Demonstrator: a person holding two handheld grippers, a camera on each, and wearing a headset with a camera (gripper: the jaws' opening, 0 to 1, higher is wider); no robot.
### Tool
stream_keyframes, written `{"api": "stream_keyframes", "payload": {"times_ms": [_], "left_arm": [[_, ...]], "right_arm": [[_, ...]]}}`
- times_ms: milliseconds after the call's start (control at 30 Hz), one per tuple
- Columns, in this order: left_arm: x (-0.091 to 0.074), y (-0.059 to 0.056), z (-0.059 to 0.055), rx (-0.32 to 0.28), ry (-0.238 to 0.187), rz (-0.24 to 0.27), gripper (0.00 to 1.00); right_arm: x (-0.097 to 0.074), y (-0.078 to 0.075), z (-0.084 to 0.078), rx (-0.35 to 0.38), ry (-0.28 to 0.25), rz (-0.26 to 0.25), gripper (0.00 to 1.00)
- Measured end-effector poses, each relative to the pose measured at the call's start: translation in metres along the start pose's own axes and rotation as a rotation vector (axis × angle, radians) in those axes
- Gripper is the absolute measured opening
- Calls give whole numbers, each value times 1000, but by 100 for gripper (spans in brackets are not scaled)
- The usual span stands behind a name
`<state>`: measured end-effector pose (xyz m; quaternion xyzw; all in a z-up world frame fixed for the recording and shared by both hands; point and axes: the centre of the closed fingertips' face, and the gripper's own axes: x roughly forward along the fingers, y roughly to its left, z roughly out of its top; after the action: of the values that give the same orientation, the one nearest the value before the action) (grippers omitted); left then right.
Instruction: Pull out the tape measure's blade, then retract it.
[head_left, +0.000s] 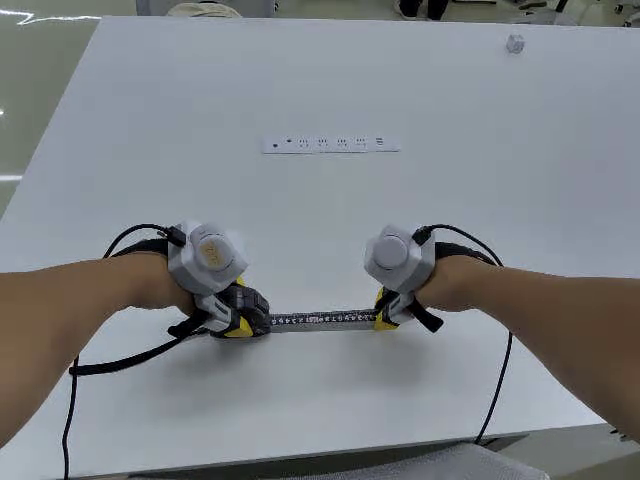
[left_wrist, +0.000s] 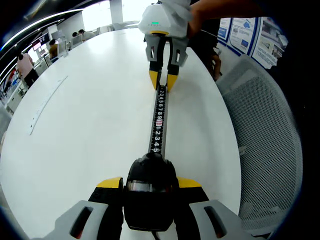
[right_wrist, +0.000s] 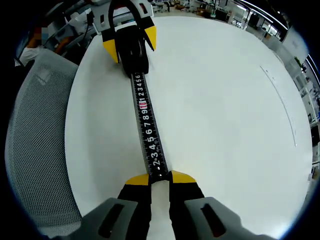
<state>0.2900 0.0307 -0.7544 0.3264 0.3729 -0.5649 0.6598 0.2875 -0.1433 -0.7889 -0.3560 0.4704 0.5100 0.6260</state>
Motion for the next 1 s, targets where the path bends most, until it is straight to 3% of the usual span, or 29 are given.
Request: {"api": "stream_keyframes", "payload": {"times_ms": [1000], "left_arm": [[0, 1, 0, 0, -4, 2, 36]], "right_arm": [[-5, -3, -13, 5, 5, -4, 11]]}}
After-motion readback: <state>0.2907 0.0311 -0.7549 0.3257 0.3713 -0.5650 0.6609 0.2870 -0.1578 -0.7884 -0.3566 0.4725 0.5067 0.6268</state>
